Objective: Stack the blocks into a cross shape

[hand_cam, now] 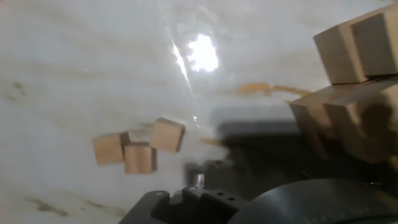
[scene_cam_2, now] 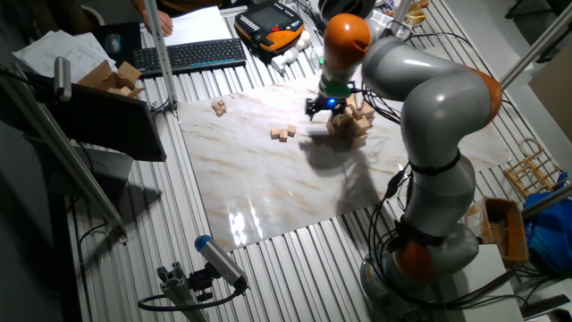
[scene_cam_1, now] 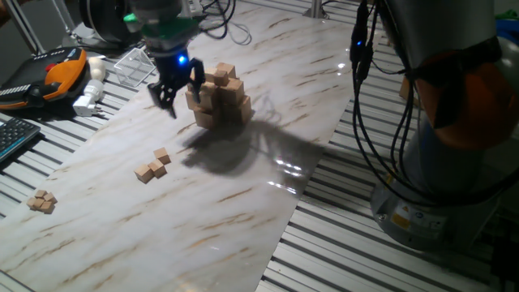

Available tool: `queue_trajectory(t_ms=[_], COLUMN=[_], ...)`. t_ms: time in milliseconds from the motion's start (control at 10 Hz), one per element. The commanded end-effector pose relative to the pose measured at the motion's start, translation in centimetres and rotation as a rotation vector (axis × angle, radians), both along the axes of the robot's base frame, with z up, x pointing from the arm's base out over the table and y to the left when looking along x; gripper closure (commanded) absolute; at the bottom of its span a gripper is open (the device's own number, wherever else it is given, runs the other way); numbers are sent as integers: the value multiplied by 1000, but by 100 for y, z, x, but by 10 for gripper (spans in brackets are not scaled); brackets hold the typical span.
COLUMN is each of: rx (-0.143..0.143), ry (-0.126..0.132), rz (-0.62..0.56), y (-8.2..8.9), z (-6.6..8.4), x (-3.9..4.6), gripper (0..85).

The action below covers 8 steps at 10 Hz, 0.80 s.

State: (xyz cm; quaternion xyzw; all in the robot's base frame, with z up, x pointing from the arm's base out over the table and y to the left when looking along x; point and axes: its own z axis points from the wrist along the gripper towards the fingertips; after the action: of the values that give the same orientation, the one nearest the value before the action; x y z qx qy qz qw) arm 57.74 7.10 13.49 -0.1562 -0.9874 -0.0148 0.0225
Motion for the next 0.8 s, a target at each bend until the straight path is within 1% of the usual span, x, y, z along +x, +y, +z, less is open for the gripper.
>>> queue_trajectory(t_ms=[0, 100, 300, 400, 500, 600, 700], rx=[-14, -10, -11, -25, -28, -26, -38], ry=[-9, -9, -22, -30, -32, -44, -54], rz=[-10, -21, -32, -25, -20, -20, -19], y=[227, 305, 417, 419, 410, 418, 444], z=[-51, -97, -201, -267, -341, -460, -532], x=[68, 146, 293, 351, 383, 384, 390], gripper=[170, 170, 170, 170, 170, 170, 170])
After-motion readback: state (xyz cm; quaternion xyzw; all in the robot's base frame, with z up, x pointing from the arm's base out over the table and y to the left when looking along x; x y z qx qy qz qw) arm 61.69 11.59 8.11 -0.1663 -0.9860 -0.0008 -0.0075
